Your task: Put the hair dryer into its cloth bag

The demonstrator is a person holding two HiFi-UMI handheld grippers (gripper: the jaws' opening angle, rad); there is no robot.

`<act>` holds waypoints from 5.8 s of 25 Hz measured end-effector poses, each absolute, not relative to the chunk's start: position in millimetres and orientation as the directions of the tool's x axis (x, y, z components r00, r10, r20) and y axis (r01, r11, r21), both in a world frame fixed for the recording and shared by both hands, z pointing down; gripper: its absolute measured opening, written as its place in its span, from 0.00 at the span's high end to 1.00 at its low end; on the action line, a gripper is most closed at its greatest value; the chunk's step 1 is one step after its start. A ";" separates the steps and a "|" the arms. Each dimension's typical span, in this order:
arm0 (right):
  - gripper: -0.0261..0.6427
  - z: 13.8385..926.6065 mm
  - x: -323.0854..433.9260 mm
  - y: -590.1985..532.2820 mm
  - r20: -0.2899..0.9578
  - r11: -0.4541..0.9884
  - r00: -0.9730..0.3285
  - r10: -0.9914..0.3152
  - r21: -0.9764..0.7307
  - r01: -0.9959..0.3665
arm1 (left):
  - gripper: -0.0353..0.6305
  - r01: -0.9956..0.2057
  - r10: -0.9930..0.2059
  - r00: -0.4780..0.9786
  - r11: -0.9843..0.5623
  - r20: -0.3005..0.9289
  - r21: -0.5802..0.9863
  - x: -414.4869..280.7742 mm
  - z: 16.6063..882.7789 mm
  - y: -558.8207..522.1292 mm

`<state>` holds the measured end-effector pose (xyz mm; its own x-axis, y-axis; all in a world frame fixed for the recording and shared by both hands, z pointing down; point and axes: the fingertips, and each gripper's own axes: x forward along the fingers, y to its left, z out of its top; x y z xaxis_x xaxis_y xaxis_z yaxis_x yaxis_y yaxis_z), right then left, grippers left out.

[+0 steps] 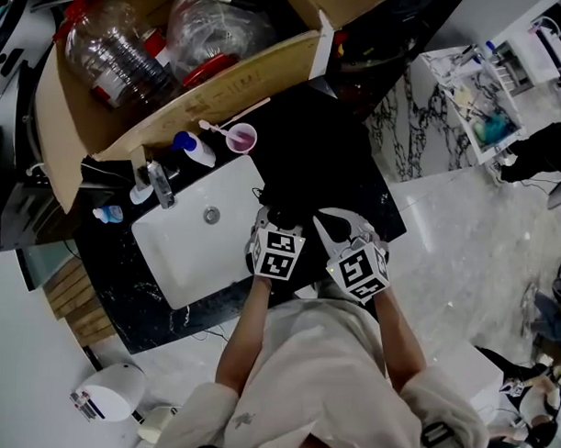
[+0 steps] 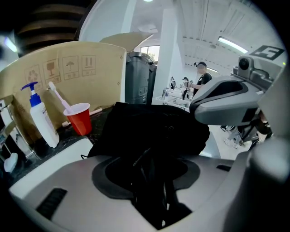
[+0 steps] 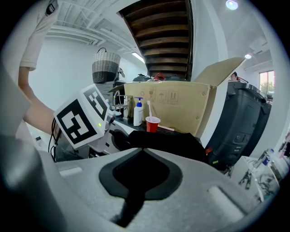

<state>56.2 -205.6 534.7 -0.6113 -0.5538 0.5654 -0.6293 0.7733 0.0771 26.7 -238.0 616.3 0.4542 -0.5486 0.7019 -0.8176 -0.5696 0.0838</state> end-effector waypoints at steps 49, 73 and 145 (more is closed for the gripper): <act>0.95 547.2 65.0 -197.3 0.580 0.740 -0.571 -0.581 0.084 -0.668 | 0.49 -0.714 -0.483 0.460 -0.700 0.745 -0.013 -4.5 619.0 -181.3; 0.95 550.3 65.6 -195.0 0.588 0.734 -0.560 -0.584 0.090 -0.673 | 0.56 -0.627 -0.340 0.360 -0.778 0.869 -0.045 -30.7 687.7 -165.8; 0.95 562.4 52.0 -171.4 0.597 0.803 -0.622 -0.507 0.066 -0.592 | 0.68 -0.768 -0.536 0.530 -0.632 0.657 0.104 29.4 647.8 -246.4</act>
<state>52.0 -171.4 562.4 -0.6216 -0.5074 0.5969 -0.5921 0.8031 0.0660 29.4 -246.4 647.8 0.5298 -0.5361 0.6572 -0.7680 -0.6320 0.1036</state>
